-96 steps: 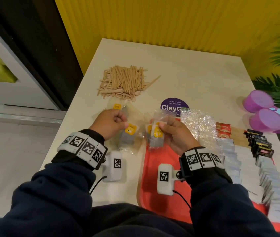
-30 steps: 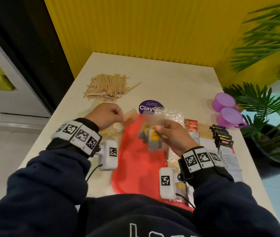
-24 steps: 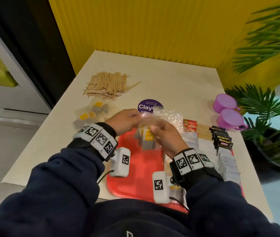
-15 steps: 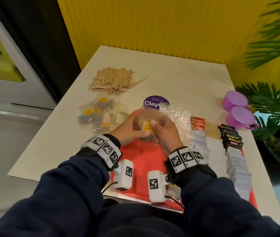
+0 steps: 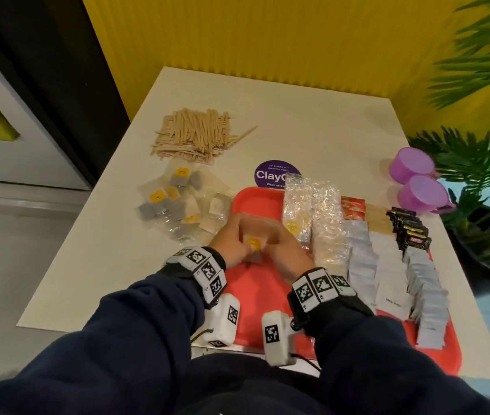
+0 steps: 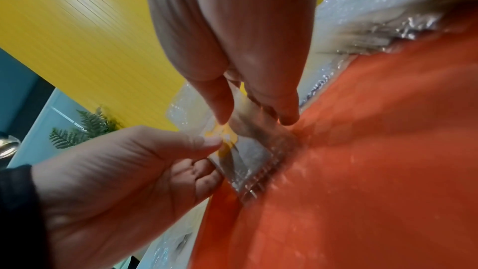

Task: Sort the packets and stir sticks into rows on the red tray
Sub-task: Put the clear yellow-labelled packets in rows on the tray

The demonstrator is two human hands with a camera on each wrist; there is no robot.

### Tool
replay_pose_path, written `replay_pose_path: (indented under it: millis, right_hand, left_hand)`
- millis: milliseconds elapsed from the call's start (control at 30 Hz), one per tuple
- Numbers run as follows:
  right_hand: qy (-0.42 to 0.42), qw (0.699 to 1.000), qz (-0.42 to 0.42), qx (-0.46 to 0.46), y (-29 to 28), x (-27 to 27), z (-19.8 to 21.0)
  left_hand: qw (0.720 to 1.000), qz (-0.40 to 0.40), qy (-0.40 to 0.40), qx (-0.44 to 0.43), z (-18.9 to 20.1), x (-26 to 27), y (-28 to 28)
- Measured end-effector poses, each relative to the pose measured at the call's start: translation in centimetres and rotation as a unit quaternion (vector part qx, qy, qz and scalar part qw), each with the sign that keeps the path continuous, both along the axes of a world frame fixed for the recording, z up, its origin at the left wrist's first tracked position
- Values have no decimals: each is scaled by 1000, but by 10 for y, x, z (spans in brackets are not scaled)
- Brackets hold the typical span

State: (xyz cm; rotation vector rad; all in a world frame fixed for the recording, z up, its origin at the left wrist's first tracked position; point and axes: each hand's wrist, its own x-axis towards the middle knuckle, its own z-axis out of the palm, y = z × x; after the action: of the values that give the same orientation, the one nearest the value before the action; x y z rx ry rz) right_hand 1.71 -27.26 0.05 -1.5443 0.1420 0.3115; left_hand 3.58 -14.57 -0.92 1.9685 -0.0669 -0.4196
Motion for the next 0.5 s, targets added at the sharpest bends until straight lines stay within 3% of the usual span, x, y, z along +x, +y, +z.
replay_pose_path:
  millis: [100,300,433,500]
  right_hand:
    - [-1,1000,-16,-13,-2,-1,-1]
    - [-23,986,-64,-155,-2,9,-12]
    - [-49,983,-77,-156,0,15,-10]
    - [-34,986,-94,-136,-2,20,-8]
  left_hand:
    - [1000,-8,15,-16,-9,3,-1]
    - [1000,2,31,-1,-11,12,1]
    - [1000,17,0,-1,4,21,10]
    - [997,74,-9,29,10,29,21]
